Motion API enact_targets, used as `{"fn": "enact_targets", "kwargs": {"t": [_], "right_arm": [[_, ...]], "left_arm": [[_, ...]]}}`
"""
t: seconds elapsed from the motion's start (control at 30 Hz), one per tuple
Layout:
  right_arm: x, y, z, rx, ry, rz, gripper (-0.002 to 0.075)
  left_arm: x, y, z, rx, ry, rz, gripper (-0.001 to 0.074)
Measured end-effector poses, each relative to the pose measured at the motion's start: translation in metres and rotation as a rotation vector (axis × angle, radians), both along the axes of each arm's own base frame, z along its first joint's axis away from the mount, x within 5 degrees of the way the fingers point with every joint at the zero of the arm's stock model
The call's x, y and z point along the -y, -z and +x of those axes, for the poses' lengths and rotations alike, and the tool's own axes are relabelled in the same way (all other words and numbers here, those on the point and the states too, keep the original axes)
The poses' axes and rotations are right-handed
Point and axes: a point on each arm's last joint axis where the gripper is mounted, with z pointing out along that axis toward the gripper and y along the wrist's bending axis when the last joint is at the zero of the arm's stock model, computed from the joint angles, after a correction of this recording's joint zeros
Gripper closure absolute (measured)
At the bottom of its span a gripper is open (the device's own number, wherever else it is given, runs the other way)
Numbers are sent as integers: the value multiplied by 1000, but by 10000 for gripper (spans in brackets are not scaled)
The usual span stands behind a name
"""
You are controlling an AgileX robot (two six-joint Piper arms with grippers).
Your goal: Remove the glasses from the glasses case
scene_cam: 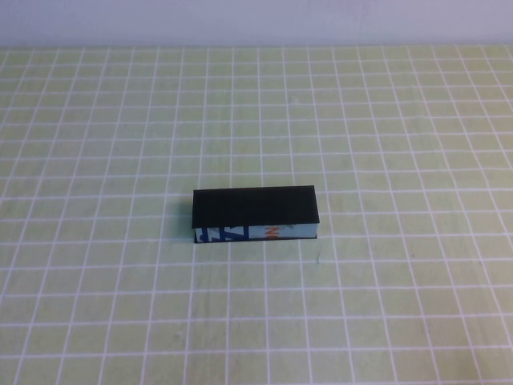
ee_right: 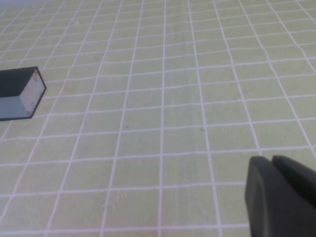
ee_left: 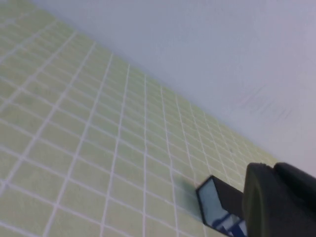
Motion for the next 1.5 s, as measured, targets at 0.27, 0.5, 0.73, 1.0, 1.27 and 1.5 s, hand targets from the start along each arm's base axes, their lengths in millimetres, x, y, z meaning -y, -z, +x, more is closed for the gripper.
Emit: {"fn": "enact_targets", "kwargs": {"t": [0.27, 0.5, 0.73, 1.0, 1.27, 1.5], "right_arm": [[0, 0, 0, 0, 0, 0, 743], [0, 0, 0, 0, 0, 0, 743], [0, 0, 0, 0, 0, 0, 743], [0, 0, 0, 0, 0, 0, 743], [0, 0, 0, 0, 0, 0, 743], [0, 0, 0, 0, 0, 0, 743]], "left_arm": [[19, -13, 3, -277, 209, -35, 739], [36, -72, 41, -472, 466, 260, 739], [48, -108, 119, -578, 664, 417, 739], [61, -104, 214, -561, 749, 421, 739], [96, -72, 288, -537, 847, 458, 739], [127, -45, 333, -540, 907, 472, 739]]}}
